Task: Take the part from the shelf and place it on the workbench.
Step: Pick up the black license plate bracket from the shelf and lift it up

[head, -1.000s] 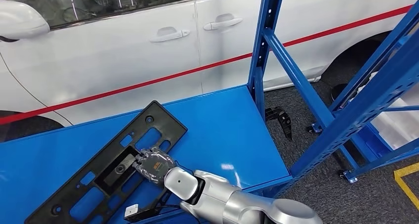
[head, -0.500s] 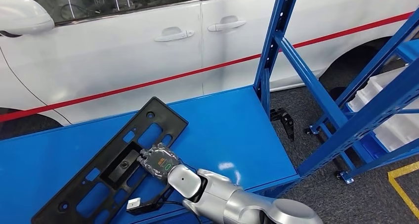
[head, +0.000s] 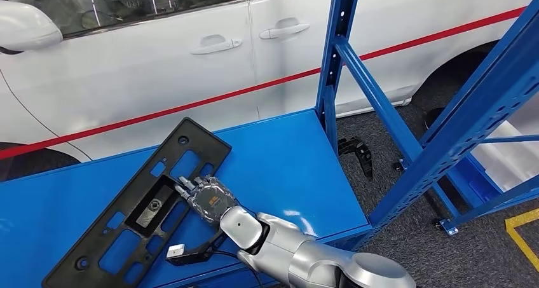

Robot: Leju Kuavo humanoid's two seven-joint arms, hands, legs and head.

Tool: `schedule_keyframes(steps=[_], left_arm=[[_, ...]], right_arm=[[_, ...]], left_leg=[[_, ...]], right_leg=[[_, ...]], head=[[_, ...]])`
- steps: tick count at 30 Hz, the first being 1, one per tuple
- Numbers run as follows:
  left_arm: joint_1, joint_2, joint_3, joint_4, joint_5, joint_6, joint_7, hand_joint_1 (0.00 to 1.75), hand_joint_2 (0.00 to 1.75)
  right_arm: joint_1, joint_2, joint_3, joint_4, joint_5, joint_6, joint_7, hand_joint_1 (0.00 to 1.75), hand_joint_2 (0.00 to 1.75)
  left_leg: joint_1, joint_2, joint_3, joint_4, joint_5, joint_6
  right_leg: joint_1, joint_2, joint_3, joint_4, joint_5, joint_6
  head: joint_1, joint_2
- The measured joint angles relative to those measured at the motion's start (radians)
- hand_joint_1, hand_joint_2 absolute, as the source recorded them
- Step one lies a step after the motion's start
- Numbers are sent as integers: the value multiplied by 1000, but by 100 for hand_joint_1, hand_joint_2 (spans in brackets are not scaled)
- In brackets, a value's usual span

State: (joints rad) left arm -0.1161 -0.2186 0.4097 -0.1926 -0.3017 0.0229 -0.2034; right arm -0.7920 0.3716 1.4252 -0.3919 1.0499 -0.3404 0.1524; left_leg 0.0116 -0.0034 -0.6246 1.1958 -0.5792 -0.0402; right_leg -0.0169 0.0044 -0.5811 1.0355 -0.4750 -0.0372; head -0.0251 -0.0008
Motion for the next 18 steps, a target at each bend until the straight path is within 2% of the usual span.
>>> schedule_keyframes(steps=[1,2,3,5,6,7,8,10,12,14,16,17,18], left_arm=[[-2,0,-1,0,-1,0,0,0,0],[-4,0,-2,0,-1,-1,0,0,0],[-5,0,-3,0,-2,-2,0,0,0],[-5,0,-4,0,-2,-3,1,0,0],[-6,0,-5,0,-3,-3,1,0,0],[-7,0,-5,0,-3,-4,2,0,0],[-8,0,-5,0,-3,-4,2,0,0],[-10,0,-6,0,-3,-6,2,0,0],[-9,0,-6,0,-3,-6,2,0,0],[-10,-1,-6,0,-3,-6,2,0,0],[-10,-1,-6,0,-3,-6,2,0,0],[-9,-1,-6,0,-2,-6,2,0,0],[-7,-1,-6,0,-2,-6,2,0,0]], right_arm=[[0,0,0,1,0,0,3,0,175],[0,0,0,2,0,-1,4,0,175],[0,0,0,3,1,-3,4,0,175],[-1,0,-1,5,2,-10,3,0,175],[-1,0,-1,6,3,-14,4,0,175],[-3,0,-2,6,4,-17,4,0,175],[-4,0,-2,8,5,-18,5,0,175],[-6,0,-4,10,7,-20,6,0,175],[-7,0,-6,13,9,-20,6,0,175],[-6,-1,-6,17,12,-23,7,0,175],[-4,-3,-6,19,15,-29,15,0,175],[-3,-4,-6,19,16,-32,19,0,175],[-2,-4,-6,20,17,-35,22,0,175]], left_leg=[[0,0,-26,56,-18,-1],[0,0,-40,84,-19,0],[0,0,-34,73,0,3],[-3,0,20,-49,73,15],[-6,0,50,-114,99,21],[-10,0,71,-163,114,27],[-13,0,80,-188,116,31],[-18,0,84,-201,115,38],[-14,2,92,-218,125,47],[-9,5,98,-232,134,55],[-10,8,95,-232,135,58],[-10,8,94,-231,135,58],[-10,9,94,-230,135,58]], right_leg=[[2,-1,0,0,0,-1],[4,-1,1,0,-1,-2],[5,-1,2,0,-1,-2],[6,2,7,0,-2,-3],[7,2,7,0,-2,-2],[7,3,6,0,-1,2],[7,3,3,-1,0,6],[5,3,1,-5,4,17],[4,2,-2,9,-6,27],[4,2,-39,88,-55,34],[4,1,-99,207,-111,39],[3,1,-117,240,-117,41],[2,0,-118,241,-104,43]], head=[[0,0],[0,0],[0,0],[0,0],[1,0],[1,0],[1,0],[1,0],[2,0],[3,0],[2,0],[2,0],[2,0]])
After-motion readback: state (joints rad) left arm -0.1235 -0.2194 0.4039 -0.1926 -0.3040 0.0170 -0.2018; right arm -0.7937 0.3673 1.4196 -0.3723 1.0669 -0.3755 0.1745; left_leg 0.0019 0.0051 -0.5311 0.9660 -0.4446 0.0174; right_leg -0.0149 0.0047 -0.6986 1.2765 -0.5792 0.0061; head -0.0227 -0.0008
